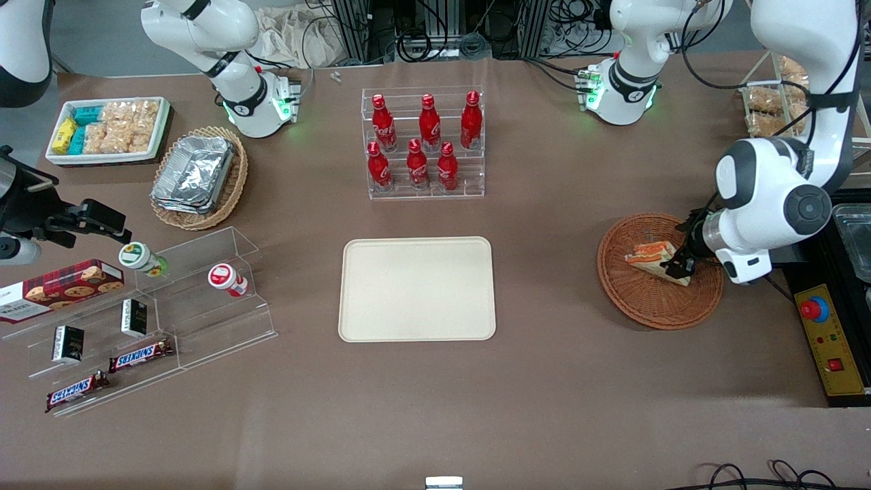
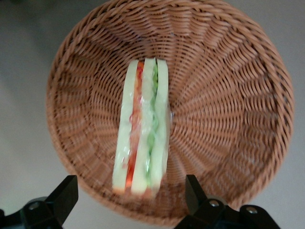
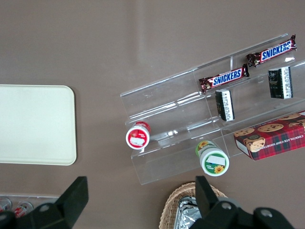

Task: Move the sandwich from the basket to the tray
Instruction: 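Lower the left gripper and close it on the wrapped sandwich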

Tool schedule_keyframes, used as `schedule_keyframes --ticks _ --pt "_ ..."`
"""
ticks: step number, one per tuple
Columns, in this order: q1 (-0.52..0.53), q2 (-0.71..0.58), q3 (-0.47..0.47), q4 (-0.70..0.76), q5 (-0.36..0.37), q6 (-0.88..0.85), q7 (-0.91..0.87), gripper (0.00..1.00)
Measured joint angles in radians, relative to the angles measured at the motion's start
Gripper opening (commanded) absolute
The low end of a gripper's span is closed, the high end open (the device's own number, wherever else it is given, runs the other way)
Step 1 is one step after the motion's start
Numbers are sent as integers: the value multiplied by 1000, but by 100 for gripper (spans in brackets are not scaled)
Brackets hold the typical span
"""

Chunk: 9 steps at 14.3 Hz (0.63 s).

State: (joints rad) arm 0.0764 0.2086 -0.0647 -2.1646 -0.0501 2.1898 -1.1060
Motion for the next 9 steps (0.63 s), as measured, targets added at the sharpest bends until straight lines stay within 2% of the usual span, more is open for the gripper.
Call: schedule_keyframes --ticks 2,3,4,5,6,9 --pt "10 37 1 -17 -4 47 -9 100" --pt "12 57 1 -20 -7 63 -14 92" --pt "12 76 1 -21 -8 77 -18 65" --pt "12 94 1 -21 -8 91 -23 15" --pt "11 107 1 -21 -8 99 -24 0" --pt "11 111 -1 -17 -8 104 -25 0"
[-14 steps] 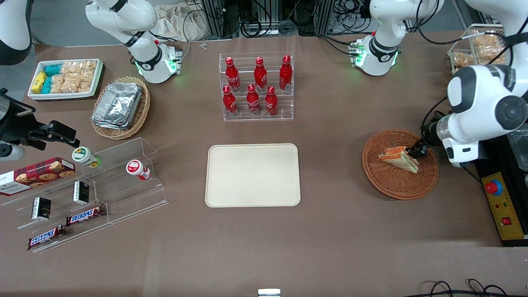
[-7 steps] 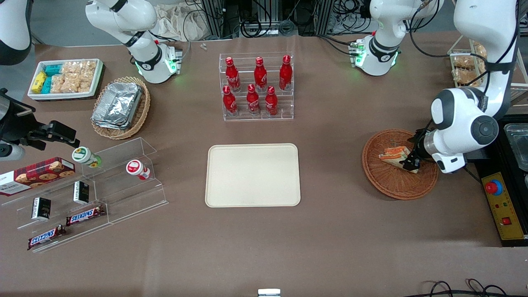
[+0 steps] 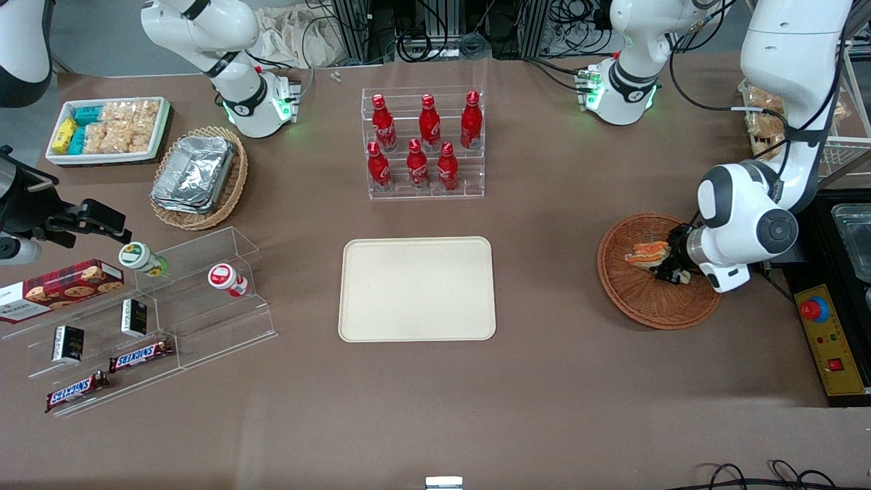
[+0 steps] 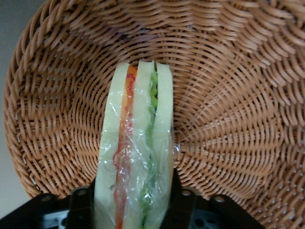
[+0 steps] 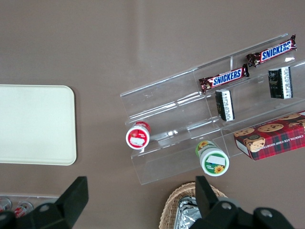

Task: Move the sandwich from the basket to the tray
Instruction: 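Lower the left gripper and close it on the wrapped sandwich, then lift the sandwich and carry it with the left gripper over the cream tray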

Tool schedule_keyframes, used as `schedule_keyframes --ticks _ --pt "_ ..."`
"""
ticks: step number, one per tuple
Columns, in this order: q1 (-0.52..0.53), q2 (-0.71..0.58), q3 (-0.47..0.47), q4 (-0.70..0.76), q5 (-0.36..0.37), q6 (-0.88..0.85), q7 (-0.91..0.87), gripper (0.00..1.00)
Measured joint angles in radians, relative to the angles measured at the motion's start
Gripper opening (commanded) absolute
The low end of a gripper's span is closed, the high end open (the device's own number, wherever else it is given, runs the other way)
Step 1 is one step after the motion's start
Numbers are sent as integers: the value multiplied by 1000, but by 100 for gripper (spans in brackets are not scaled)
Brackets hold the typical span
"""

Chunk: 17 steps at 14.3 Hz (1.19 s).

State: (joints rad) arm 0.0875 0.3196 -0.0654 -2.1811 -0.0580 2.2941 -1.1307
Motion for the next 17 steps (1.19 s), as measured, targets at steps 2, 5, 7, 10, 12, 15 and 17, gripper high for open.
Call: schedule_keyframes --ticks 2,5,7,10,12,15,17 --pt "-1 -23 -4 5 0 -20 0 0" --pt "-7 -133 -25 48 2 -207 38 0" --pt "-8 -231 -74 94 2 -346 80 0" --pt "-15 -301 -223 171 1 -443 99 0" --pt "-22 -280 -349 223 1 -437 115 0" --pt "-40 -174 -497 277 48 -346 141 0" --pt "-88 -75 -529 306 131 -280 152 0"
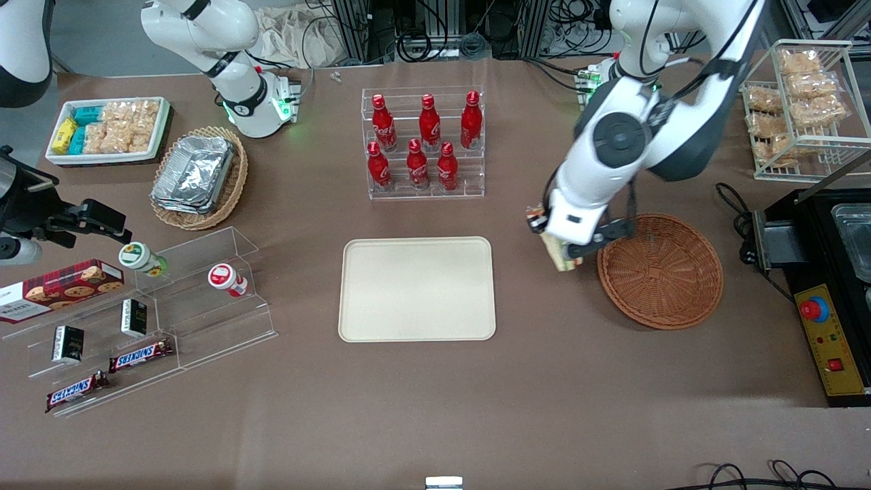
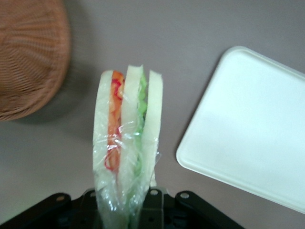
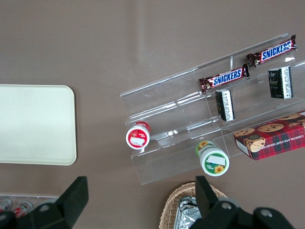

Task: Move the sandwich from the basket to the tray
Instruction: 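Lift the sandwich and carry it with the left gripper over the cream tray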

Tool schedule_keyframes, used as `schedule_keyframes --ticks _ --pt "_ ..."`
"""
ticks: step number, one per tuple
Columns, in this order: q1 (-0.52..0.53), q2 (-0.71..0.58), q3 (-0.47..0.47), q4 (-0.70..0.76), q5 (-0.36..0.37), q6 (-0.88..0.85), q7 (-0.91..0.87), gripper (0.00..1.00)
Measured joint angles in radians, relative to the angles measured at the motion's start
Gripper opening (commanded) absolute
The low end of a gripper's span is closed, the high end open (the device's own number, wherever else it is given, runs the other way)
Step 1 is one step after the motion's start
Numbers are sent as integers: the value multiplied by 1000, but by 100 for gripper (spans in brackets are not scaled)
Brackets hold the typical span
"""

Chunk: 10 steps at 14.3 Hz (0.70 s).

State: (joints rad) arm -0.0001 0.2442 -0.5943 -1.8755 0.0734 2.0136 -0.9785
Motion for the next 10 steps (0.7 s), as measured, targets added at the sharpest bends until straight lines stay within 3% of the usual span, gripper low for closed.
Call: schedule_keyframes --ticks 3,6,10 --pt "-101 176 -3 117 118 33 10 0" --pt "-185 357 -2 266 177 37 9 0" --pt "-226 512 2 327 283 111 9 0"
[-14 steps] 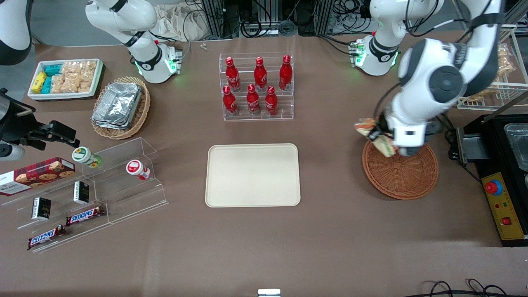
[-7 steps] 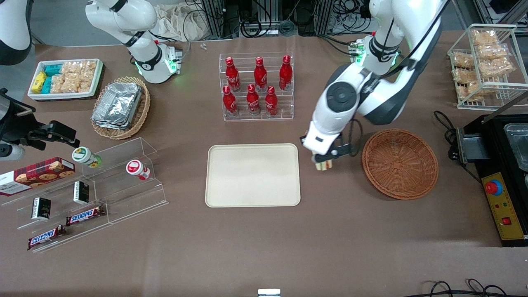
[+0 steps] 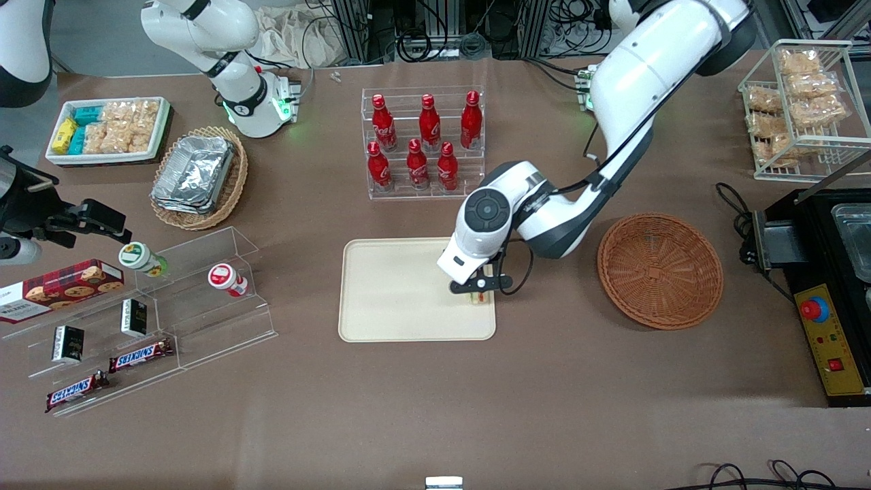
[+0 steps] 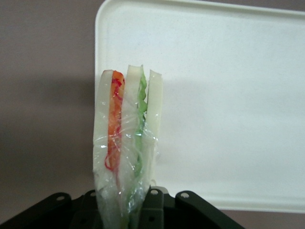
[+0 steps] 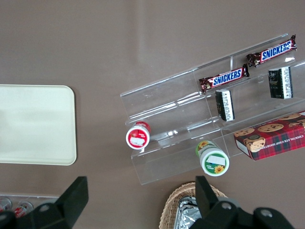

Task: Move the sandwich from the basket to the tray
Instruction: 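Lift the sandwich and carry it with the left gripper over the cream tray, then lower the sandwich onto the tray and open the left gripper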

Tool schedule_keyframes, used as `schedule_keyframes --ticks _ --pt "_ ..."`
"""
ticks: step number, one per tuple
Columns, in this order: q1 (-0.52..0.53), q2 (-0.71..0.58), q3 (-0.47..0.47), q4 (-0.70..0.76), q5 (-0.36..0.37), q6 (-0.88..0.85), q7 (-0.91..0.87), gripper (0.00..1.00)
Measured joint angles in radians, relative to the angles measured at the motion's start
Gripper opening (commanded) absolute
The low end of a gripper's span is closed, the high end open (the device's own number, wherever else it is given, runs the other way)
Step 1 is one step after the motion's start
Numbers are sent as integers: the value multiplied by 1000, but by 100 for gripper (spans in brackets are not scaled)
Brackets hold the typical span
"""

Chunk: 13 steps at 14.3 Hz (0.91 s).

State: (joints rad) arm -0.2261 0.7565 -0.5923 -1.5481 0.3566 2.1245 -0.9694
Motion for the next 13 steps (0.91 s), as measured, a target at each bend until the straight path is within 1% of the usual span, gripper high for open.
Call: schedule_keyframes --ticks 1,2,3,4,7,8,10,11,13 --pt "-1 25 0 2 26 13 0 0" --pt "-1 45 0 4 45 23 0 21" --pt "-2 61 0 6 57 30 0 83" --pt "-2 72 0 7 71 38 1 100" --pt "-4 79 -2 13 124 43 1 100" --pt "-4 78 -2 17 132 36 1 100" --pt "-3 61 -5 40 132 -33 1 100" --pt "-2 36 -7 55 124 -76 0 100" --pt "10 -60 -7 76 50 -129 0 100"
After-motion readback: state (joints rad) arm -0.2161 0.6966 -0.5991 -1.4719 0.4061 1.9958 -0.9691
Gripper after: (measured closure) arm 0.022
